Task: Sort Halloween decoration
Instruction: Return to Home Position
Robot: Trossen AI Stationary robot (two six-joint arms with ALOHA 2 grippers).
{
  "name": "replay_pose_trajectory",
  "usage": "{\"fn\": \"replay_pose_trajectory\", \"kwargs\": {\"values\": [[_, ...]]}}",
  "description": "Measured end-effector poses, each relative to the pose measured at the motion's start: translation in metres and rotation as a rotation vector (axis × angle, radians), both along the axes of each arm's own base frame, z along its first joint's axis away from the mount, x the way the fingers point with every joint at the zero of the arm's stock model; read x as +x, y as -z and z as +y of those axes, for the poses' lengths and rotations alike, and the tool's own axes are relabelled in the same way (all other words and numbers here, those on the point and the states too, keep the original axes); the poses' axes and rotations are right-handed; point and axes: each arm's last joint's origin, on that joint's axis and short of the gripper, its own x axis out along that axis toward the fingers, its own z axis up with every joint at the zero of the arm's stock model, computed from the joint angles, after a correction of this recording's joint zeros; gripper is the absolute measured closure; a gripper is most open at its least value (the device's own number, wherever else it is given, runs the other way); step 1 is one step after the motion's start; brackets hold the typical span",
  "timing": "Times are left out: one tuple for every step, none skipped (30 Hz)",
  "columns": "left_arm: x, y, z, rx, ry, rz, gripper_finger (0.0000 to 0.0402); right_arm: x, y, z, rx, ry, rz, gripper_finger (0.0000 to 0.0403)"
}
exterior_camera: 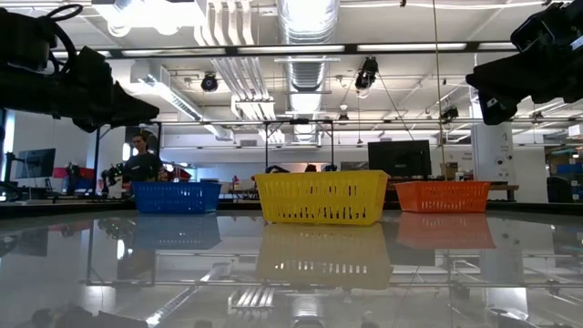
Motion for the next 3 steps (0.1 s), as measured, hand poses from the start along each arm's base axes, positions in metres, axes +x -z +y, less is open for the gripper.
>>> {"fn": "replay_pose_trajectory", "kwargs": {"values": [[0.0,0.0,0.0,0.0,0.0,0.0,0.0308,0.0,0.0,0.0,0.0,0.0,0.0,0.0339],[0.0,0.0,0.0,0.0,0.0,0.0,0.0308,0.0,0.0,0.0,0.0,0.0,0.0,0.0339],[0.0,0.0,0.0,0.0,0.0,0.0,0.0308,0.0,0.0,0.0,0.0,0.0,0.0,0.0339]]}}
